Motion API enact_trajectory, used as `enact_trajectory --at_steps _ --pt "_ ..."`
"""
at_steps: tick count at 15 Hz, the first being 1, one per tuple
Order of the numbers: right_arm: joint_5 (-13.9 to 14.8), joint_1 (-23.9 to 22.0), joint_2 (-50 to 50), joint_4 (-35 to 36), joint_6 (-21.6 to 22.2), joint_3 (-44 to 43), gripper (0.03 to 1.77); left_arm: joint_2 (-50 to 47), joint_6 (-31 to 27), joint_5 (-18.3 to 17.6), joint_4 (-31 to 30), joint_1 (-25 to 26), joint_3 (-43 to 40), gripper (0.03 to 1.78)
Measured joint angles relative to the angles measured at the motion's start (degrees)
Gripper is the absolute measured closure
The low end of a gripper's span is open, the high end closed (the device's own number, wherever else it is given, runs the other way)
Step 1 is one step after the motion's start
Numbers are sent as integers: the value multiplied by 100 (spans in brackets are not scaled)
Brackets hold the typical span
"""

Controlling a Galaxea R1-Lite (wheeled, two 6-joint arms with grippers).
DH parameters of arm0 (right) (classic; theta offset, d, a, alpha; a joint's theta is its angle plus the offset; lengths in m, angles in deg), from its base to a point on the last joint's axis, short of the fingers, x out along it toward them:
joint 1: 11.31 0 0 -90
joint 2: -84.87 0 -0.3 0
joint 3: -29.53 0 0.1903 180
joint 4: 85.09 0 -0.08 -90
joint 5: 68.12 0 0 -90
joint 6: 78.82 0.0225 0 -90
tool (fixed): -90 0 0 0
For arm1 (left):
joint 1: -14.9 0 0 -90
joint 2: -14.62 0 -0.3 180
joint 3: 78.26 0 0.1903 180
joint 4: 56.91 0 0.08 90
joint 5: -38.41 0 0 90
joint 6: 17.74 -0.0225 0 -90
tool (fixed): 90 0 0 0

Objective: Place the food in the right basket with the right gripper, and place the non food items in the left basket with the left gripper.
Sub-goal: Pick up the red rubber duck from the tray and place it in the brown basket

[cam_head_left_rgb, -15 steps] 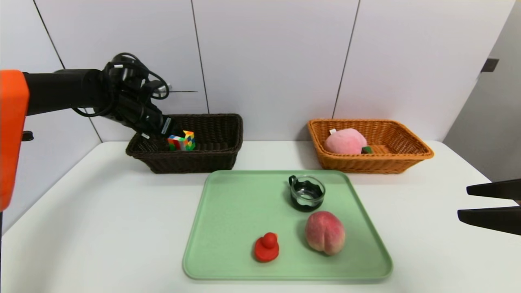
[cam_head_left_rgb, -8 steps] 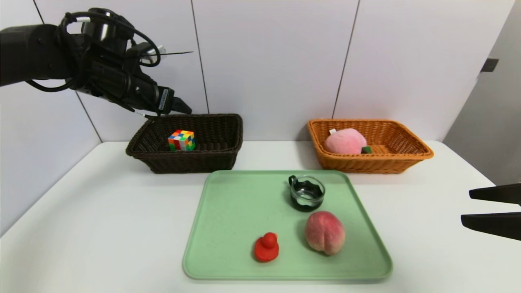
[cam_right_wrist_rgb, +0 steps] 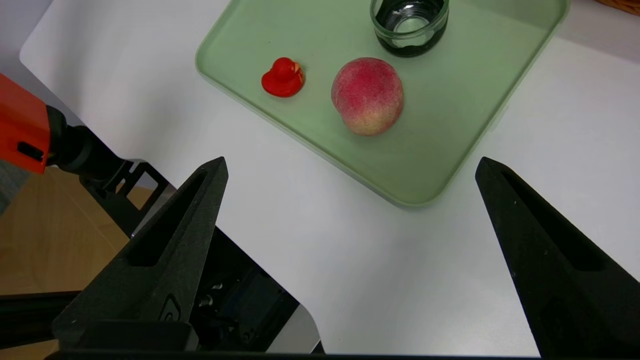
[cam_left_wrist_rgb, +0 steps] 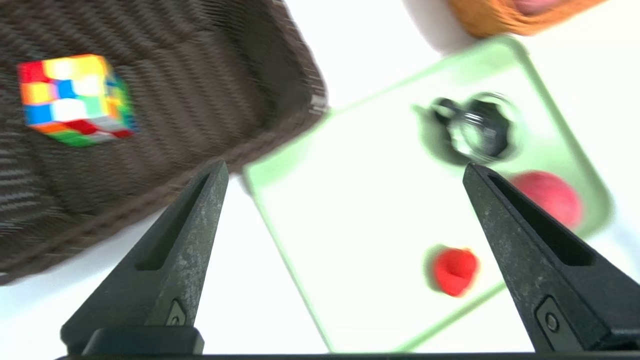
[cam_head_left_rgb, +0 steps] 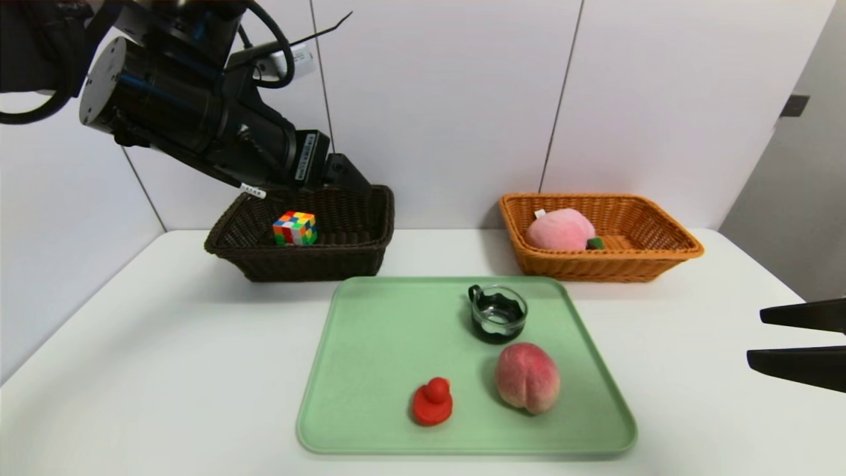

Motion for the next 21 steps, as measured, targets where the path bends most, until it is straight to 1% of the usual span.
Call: enact_trajectory --at_steps 1,4,5,8,11,15,18,21 --pt "2 0 0 0 0 9 9 -46 82 122 9 -193 -116 14" --pt "11 -16 6 2 0 41 9 -157 374 681 -27 -846 -755 14" --pt "2 -26 9 2 0 44 9 -185 488 777 -33 -1036 -956 13" --pt "0 -59 17 2 0 52 9 -195 909 834 -22 -1519 -1391 12" --pt "6 -63 24 2 5 52 9 -9 1312 864 41 -1783 -1513 12" --pt "5 -61 22 2 6 55 9 212 1362 901 45 -2138 -1808 12" --pt "11 -59 11 2 11 80 9 463 1364 1065 12 -2409 -1926 12" --pt "11 -63 -2 2 9 96 9 756 1397 1302 0 -2616 -1937 12"
